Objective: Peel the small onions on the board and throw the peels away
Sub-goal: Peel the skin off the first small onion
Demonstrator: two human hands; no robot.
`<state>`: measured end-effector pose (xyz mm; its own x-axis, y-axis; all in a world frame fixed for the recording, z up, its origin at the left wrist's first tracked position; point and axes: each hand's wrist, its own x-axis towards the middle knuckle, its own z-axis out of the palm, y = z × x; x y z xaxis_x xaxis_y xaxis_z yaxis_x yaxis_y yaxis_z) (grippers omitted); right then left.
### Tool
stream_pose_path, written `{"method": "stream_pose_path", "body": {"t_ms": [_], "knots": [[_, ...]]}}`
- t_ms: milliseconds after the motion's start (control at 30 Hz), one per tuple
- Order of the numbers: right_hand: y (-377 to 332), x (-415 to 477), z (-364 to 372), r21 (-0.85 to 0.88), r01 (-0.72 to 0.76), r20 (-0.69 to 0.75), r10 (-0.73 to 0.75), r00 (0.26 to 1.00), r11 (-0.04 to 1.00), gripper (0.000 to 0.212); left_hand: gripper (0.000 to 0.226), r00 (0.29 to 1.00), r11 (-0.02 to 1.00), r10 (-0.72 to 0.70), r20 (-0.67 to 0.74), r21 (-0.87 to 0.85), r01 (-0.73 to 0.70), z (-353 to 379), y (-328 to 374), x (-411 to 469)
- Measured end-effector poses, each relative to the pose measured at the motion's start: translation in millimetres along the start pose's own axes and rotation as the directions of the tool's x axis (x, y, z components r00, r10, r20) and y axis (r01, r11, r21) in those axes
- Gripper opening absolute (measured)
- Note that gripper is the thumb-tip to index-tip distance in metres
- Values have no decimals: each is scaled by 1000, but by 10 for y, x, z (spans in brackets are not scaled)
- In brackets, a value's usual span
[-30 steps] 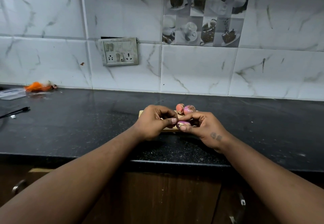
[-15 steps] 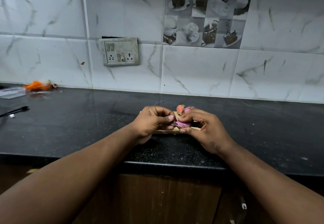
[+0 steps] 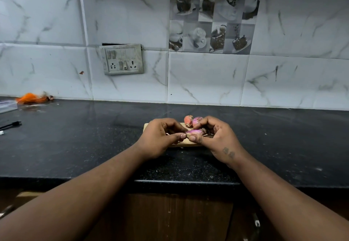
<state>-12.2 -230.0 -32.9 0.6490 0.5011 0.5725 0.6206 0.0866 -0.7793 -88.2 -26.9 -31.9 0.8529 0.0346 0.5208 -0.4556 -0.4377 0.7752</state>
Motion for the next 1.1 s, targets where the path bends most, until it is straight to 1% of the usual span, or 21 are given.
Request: {"method": "stream_pose_path", "body": {"t_ms": [67, 133, 167, 300, 400, 433, 533, 633, 767, 800, 933, 1033, 1100], "knots": [[2, 9, -1, 88, -27, -19, 29, 999, 996, 42, 7, 1000, 1000, -7, -22, 4, 7, -7, 1, -1], [-4, 7, -9, 199, -72, -5, 74, 997, 977, 47, 11, 1000, 1000, -1, -18, 13, 1, -14, 7, -8], [-8, 4, -13, 214, -83, 2, 84, 996, 973, 47, 12, 1000, 999, 10, -3, 37, -10, -14, 6, -10], [9, 20, 10, 157, -101, 25, 99, 995, 982, 48, 6, 996, 975, 77, 44, 203, -85, 22, 42, -40], [22, 33, 26, 217, -147, 64, 136, 989, 965, 49, 7, 979, 907, 200, 30, 372, -197, 51, 82, -57], [5, 32, 32, 242, -159, 52, 150, 987, 957, 51, 8, 976, 896, 216, 25, 391, -208, 59, 95, -63], [-66, 16, 54, 277, -169, -4, 177, 984, 946, 44, 10, 984, 924, 176, 5, 345, -167, 65, 109, -72], [-95, 14, 65, 293, -170, -16, 182, 983, 941, 41, 12, 987, 927, 161, -17, 346, -146, 74, 127, -78], [-134, 18, 82, 363, -217, 21, 225, 974, 906, 53, 11, 984, 917, 172, -41, 372, -145, 93, 142, -74], [-144, 15, 88, 358, -224, 35, 227, 973, 906, 51, 10, 984, 915, 174, -48, 377, -143, 97, 139, -71], [-138, 10, 90, 333, -217, 44, 215, 976, 918, 32, 10, 985, 910, 164, -52, 394, -130, 108, 126, -75], [-159, 0, 109, 321, -222, 54, 216, 975, 921, 36, 14, 985, 899, 162, -58, 420, -123, 108, 127, -78], [-172, -13, 126, 313, -227, 80, 212, 974, 922, 41, 12, 986, 906, 147, -83, 410, -101, 92, 119, -63]]}}
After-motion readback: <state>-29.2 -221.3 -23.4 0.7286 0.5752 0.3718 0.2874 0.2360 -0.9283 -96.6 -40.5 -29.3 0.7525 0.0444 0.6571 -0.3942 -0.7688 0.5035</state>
